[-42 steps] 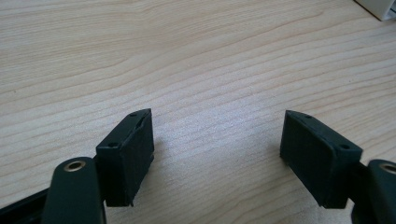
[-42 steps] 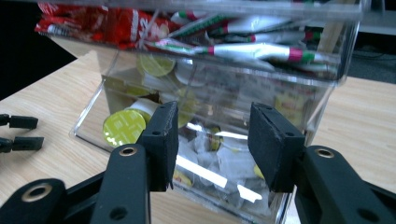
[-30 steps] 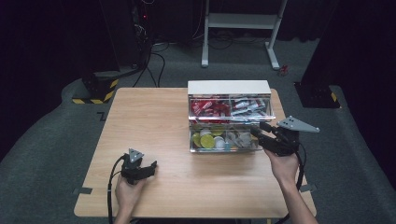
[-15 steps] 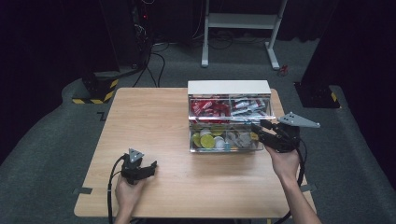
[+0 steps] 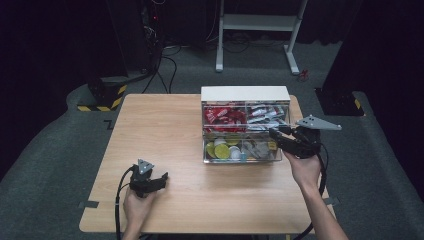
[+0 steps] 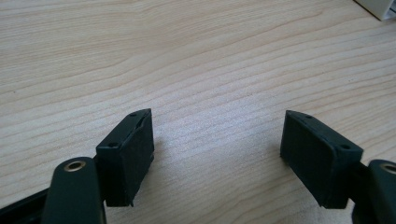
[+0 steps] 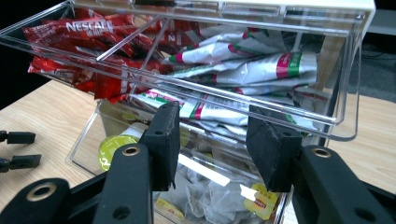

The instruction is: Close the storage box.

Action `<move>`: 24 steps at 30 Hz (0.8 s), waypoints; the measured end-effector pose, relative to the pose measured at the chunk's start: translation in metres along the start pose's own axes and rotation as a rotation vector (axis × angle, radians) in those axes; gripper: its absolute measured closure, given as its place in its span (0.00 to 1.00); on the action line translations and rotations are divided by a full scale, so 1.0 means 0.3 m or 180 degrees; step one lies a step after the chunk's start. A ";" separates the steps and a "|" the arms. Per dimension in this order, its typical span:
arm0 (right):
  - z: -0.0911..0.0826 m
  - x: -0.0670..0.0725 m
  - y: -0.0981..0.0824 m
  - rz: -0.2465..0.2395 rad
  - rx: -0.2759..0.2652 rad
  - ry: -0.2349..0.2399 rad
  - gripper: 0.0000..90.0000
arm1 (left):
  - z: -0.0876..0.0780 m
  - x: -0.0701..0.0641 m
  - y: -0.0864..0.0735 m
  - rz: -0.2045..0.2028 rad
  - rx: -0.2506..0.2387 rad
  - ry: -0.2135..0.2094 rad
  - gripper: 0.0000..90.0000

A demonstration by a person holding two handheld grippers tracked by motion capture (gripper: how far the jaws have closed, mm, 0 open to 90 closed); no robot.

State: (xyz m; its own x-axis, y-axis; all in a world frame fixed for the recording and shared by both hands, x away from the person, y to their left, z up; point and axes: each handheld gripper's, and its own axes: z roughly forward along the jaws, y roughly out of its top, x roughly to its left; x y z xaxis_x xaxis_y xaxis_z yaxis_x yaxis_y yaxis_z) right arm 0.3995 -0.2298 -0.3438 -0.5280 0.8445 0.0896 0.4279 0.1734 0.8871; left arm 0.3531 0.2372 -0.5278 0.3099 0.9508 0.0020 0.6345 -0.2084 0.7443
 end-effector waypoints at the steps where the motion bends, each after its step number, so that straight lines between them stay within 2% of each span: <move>1: -0.002 0.000 0.004 -0.0005 -0.0010 -0.0004 0.61 | 0.000 0.000 0.000 -0.0001 -0.0004 0.0002 0.29; 11: -0.008 -0.007 0.057 -0.0047 -0.0049 -0.0053 0.61 | 0.000 -0.002 -0.001 -0.0007 -0.0005 -0.0006 0.29; 24: 0.002 -0.015 0.088 -0.0025 -0.0106 -0.0078 0.60 | 0.000 -0.003 -0.001 0.0016 -0.0010 -0.0013 0.29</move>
State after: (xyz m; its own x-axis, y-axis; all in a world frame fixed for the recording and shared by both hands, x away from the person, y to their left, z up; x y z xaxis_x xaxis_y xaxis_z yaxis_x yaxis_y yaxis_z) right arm 0.4136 -0.2286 -0.3210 -0.5130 0.8554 0.0719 0.3989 0.1634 0.9023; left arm 0.3527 0.2364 -0.5281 0.3161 0.9487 0.0031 0.6306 -0.2125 0.7465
